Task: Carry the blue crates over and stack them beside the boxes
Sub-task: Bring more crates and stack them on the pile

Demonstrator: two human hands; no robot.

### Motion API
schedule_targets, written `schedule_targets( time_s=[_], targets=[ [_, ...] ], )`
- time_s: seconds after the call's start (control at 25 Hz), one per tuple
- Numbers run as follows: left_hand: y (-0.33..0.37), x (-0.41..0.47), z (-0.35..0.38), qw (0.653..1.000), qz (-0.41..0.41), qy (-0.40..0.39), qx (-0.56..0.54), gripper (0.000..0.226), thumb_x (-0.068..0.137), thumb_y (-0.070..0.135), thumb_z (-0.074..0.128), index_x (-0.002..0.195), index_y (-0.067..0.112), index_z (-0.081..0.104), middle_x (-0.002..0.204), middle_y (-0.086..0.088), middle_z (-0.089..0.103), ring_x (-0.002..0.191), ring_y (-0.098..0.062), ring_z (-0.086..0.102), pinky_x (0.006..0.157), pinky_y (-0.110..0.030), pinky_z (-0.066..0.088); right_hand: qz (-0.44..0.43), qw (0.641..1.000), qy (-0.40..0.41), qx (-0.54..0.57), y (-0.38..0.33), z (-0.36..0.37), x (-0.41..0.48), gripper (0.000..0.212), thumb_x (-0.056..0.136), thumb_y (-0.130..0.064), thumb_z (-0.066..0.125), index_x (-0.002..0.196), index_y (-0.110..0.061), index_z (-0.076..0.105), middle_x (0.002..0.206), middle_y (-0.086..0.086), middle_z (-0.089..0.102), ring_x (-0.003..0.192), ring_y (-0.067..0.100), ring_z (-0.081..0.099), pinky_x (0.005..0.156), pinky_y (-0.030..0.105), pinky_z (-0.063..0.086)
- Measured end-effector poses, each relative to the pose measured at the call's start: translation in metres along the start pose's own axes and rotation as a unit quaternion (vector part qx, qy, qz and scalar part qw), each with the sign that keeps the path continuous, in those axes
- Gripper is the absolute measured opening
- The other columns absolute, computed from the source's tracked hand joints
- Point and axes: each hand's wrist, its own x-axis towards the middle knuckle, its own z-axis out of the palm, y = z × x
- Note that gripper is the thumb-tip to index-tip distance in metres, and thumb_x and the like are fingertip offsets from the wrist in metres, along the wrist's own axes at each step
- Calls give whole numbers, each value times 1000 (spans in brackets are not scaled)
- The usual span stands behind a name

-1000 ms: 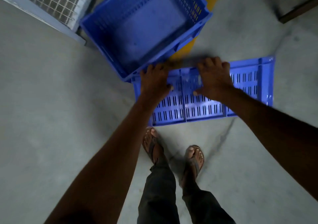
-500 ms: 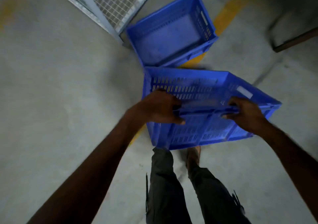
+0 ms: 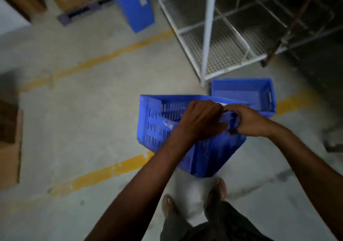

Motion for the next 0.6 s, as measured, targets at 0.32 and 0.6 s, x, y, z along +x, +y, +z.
schedule_targets(
  time_s=[0.32, 0.6],
  targets=[
    [-148, -365, -75, 957, -249, 8, -149, 58, 65, 80, 70, 97, 32, 63, 83, 11, 67, 77, -6, 62, 66, -31, 49, -276, 948, -146, -68, -299, 186, 30, 37, 45, -33, 81, 78, -28, 65, 79, -5, 70, 78, 18, 67, 70, 41, 53],
    [-226, -645, -50, 877, -426, 146, -164, 51, 77, 65, 73, 110, 30, 57, 91, 13, 61, 88, -16, 64, 71, -33, 48, -356, 900, -234, -95, -495, 392, 20, 42, 48, -8, 84, 88, -13, 73, 88, 1, 75, 84, 17, 70, 74, 39, 56]
  ],
)
